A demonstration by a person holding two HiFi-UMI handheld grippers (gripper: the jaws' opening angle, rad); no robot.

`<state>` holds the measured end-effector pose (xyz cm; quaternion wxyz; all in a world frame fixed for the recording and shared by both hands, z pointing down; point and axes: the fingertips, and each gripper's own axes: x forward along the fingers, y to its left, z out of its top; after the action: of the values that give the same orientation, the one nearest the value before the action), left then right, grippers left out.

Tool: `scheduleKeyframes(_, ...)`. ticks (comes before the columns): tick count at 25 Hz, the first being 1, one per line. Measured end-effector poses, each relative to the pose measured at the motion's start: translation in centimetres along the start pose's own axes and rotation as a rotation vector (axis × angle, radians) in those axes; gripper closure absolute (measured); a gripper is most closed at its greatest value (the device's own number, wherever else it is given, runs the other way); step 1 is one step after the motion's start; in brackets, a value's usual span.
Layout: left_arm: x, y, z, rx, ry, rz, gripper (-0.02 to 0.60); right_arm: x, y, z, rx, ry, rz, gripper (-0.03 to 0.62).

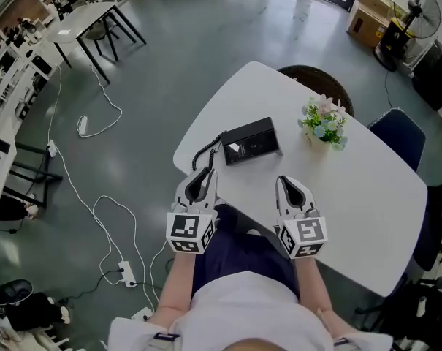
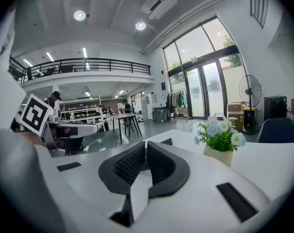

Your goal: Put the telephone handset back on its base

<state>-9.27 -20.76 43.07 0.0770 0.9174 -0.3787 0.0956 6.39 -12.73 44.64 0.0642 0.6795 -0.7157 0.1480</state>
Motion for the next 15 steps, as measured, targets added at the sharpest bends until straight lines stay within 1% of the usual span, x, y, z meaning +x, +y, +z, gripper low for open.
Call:
scheduleKeyframes(2, -0.5, 0.5, -0.5, -0.034, 0.013, 0.015, 0.553, 0.0, 0.2, 0.2, -0.002, -0.013, 0.003, 0.557)
scheduleKeyframes(4, -0.7, 0.8, -1.1, -0.048, 0.031, 0.025, 0.566, 0.0, 0.3, 0.3, -0.004, -0.015, 0.001, 0.557)
scheduleKeyframes(8, -0.7, 1.0, -1.9, -0.005, 0.068, 0.033, 0.566, -0.1, 0.3, 0.4, -0.023, -0.008, -0.018, 0.559)
scheduleKeyframes(15, 0.0, 0.2, -2.1, 0.020, 0.084, -0.010, 0.566, -0.3, 0.1, 0.0, -0.017, 0.003, -0.028, 0.560)
